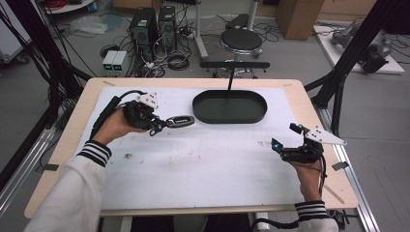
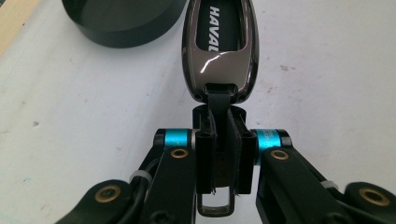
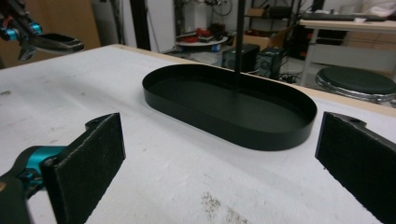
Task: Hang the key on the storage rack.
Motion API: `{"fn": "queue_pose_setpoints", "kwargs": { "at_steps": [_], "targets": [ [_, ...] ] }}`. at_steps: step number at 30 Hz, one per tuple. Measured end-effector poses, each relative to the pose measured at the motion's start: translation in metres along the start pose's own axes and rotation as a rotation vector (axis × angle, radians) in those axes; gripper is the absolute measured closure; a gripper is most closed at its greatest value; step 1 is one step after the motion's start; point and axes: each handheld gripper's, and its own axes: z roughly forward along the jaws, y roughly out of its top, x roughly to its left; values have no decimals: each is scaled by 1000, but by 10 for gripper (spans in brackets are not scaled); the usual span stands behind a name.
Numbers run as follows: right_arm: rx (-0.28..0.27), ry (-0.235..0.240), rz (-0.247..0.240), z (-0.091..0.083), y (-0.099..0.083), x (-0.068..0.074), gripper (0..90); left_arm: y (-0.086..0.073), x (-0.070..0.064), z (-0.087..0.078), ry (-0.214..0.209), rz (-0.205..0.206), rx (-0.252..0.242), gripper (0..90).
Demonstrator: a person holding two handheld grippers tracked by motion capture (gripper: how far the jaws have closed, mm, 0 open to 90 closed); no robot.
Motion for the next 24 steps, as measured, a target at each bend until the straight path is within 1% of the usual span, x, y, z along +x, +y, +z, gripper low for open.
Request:
{"fn": "queue_pose_setpoints", "kwargs": {
  "at_steps": [1,2,3,4,5,6,7,8,9,10,11,12,13,14,15,17,18,19,20,21,22,23,24],
  "targets": [
    [0,0,0,0,0,0,4,0,0,0,0,0,0,830],
    [17,38,-4,3,8,-1,4,1,-1,0,-5,5,-6,830],
    [17,38,-4,3,8,-1,4,2,-2,0,-8,4,-16,830],
    [29,86,-7,8,18,0,4,2,-3,0,-15,5,-22,829],
    [29,86,-7,8,18,0,4,3,-4,1,-25,6,-24,829],
    [50,123,-19,13,28,1,4,5,-5,2,-27,6,-31,829],
    [50,123,-19,13,28,1,4,5,-5,2,-27,6,-31,829],
    [76,168,-47,20,39,5,4,5,-5,2,-32,9,-32,829],
    [76,168,-47,20,39,5,4,6,-6,2,-32,10,-37,829],
    [102,231,-92,27,50,9,4,6,-6,3,-35,5,-43,829],
    [102,231,-92,27,50,9,4,7,-7,3,-42,6,-48,829],
    [136,287,-121,34,60,15,4,7,-7,3,-44,13,-47,829],
    [136,287,-121,34,60,15,4,8,-7,3,-46,9,-53,829],
    [153,330,-151,41,70,20,5,10,-9,3,-50,13,-61,829],
    [153,330,-151,41,70,20,5,10,-9,3,-50,13,-61,829],
    [170,363,-191,48,79,25,4,13,-11,2,-59,23,-67,829],
    [185,390,-218,56,87,30,4,17,-13,2,-66,29,-82,829],
    [185,390,-218,56,87,30,4,17,-13,2,-66,29,-82,829],
    [191,428,-224,63,94,34,4,18,-14,2,-69,38,-82,829],
    [191,428,-224,63,94,34,4,20,-15,3,-74,39,-89,829],
    [202,461,-237,70,98,39,4,23,-16,4,-83,48,-90,829],
    [202,461,-237,70,98,39,4,23,-16,4,-83,48,-90,829],
    [219,471,-252,74,101,41,4,25,-17,6,-82,46,-97,829]
  ]
}}
